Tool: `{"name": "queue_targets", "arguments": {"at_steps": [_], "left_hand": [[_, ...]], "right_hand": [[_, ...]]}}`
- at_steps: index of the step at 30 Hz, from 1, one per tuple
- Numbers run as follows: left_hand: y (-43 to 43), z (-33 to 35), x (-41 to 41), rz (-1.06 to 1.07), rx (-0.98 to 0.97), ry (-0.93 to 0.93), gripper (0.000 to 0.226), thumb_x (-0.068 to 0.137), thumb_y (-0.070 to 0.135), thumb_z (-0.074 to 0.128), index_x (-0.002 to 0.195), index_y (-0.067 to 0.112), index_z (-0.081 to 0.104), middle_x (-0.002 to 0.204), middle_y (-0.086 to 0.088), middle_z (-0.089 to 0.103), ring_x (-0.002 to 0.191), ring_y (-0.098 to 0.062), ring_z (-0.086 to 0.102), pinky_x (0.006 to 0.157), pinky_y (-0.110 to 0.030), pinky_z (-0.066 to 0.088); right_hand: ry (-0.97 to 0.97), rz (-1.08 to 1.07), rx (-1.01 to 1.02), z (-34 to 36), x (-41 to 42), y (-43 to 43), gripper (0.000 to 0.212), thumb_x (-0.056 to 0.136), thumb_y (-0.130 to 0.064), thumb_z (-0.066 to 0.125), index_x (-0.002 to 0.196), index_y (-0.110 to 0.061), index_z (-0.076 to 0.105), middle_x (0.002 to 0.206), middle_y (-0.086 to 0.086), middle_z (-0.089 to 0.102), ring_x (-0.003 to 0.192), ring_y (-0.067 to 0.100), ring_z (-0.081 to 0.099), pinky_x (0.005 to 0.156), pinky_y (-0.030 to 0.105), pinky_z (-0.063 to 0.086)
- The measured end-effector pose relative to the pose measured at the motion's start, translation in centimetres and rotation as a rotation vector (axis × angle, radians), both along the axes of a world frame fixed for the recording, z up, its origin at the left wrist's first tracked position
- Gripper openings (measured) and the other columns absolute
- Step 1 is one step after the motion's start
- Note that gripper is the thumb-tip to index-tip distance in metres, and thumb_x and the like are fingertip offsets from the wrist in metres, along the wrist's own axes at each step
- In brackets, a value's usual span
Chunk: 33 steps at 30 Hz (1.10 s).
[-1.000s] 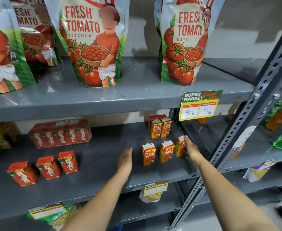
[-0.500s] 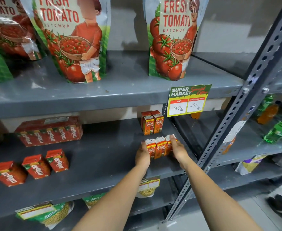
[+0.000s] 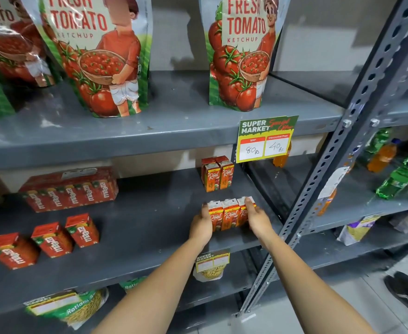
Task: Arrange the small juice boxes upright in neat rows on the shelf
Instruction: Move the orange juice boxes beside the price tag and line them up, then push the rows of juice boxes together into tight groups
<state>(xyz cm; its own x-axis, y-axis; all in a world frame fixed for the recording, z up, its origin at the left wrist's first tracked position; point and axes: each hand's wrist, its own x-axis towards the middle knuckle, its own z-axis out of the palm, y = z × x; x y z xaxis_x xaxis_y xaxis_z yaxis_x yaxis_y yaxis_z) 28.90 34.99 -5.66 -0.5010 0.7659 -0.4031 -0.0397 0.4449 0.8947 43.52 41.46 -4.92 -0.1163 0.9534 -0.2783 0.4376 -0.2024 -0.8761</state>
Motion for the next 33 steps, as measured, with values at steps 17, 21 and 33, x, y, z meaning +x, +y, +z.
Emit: {"name": "queue_targets", "arguments": {"at_steps": [17, 21, 33], "left_hand": [[-3.3, -2.3, 2.6, -0.013, 0.096, 0.056, 0.069, 0.093, 0.064, 0.013, 0.124, 0.020, 0.055, 0.118, -0.007, 0.065, 0.099, -0.019, 0.059, 0.077, -0.026, 0.039], [-3.4, -2.1, 2.8, 0.001, 0.119, 0.010, 0.076, 0.087, 0.072, 0.011, 0.131, 0.024, 0.050, 0.125, -0.005, 0.062, 0.111, -0.022, 0.060, 0.089, -0.031, 0.044], [-6.9, 1.1, -1.3, 0.030, 0.130, 0.410, 0.057, 0.090, 0.065, 0.029, 0.132, 0.032, 0.047, 0.136, -0.001, 0.054, 0.123, -0.019, 0.051, 0.104, -0.039, 0.043]], "right_hand": [[0.041, -0.050, 0.011, -0.4, 1.2, -3.9, 0.051, 0.091, -0.065, 0.027, 0.109, -0.026, 0.053, 0.101, -0.002, 0.061, 0.096, 0.018, 0.055, 0.085, 0.034, 0.035], [0.015, -0.067, 0.021, -0.3, 1.3, -3.6, 0.057, 0.088, -0.068, 0.029, 0.106, -0.023, 0.058, 0.096, -0.003, 0.064, 0.088, 0.014, 0.057, 0.082, 0.036, 0.037], [-0.295, -0.096, 0.307, 3.9, 0.8, -1.9, 0.074, 0.086, -0.065, 0.039, 0.130, -0.007, 0.050, 0.131, 0.025, 0.053, 0.119, 0.043, 0.051, 0.096, 0.049, 0.041]]}}
